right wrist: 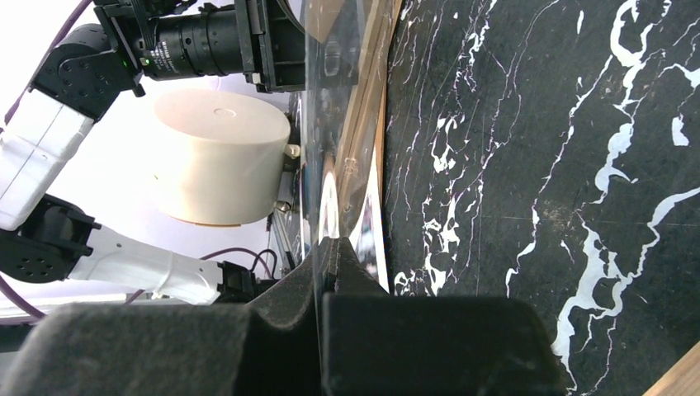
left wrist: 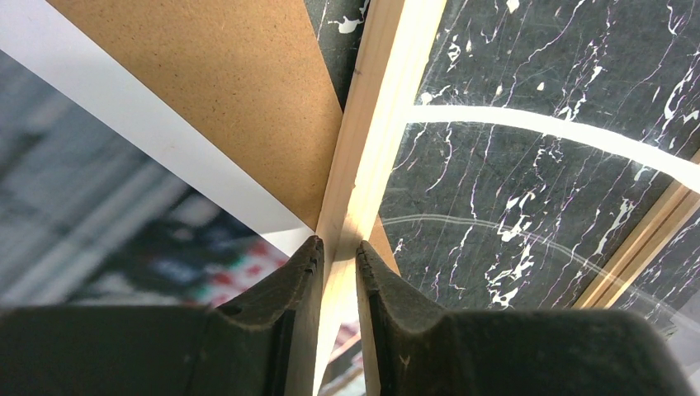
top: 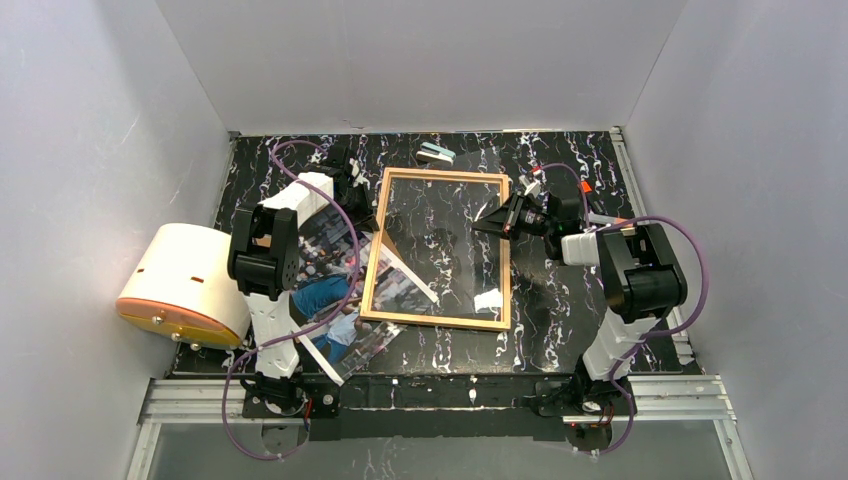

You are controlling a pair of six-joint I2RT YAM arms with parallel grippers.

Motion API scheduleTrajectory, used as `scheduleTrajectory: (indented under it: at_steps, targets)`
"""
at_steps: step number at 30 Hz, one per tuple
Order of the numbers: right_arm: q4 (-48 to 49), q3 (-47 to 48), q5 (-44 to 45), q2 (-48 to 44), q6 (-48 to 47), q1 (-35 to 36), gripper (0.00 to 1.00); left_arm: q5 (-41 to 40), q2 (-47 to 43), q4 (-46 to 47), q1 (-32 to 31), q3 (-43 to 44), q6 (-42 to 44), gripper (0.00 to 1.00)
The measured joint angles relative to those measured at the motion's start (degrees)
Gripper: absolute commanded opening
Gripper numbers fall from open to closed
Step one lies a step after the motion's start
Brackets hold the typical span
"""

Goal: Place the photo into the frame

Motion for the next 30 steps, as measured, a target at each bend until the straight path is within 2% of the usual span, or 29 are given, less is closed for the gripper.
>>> scheduleTrajectory:
  at_steps: [30]
  targets:
    - [-3.5,1.8,0.9,3.1,-5.1,0.0,0.01,0.0,0.0,0.0,0.0,0.0,0.0,0.2]
